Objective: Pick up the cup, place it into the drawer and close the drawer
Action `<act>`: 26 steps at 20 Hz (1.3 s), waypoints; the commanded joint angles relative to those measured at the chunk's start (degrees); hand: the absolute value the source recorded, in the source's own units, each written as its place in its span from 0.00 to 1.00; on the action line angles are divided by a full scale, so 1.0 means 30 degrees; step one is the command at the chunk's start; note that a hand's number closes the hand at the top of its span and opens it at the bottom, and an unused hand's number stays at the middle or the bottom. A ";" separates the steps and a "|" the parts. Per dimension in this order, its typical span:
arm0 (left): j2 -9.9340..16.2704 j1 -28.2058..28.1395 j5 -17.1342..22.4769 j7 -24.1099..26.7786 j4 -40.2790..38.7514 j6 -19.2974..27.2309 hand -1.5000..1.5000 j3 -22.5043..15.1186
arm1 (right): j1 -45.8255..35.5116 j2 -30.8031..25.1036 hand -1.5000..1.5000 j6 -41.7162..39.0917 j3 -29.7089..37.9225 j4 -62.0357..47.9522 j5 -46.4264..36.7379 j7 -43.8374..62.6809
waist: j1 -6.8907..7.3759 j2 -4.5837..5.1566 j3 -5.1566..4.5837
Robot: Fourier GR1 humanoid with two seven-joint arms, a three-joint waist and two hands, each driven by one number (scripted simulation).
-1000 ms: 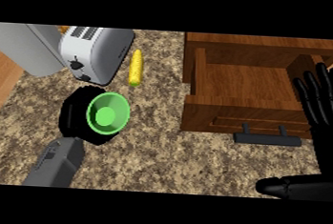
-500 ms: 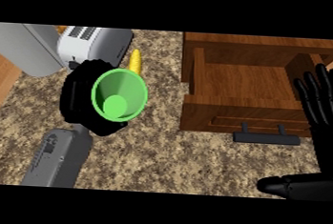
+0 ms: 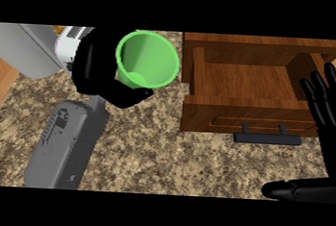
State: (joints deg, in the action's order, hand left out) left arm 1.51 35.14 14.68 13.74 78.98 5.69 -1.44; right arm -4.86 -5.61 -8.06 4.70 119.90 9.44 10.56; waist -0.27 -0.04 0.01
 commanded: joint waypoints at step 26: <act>-0.0503 1.1280 0.3677 0.1532 -1.4039 0.5853 1.00 -0.4285 | 0.0274 -0.0418 0.00 -0.0807 0.0471 -0.0055 0.0865 -0.0049 | -0.0808 0.0135 0.0007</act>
State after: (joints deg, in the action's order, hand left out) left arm 0.02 66.96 21.08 16.81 40.99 20.40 -10.17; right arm -4.84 -6.44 -9.92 6.03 117.74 10.58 8.69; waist -2.10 0.39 0.03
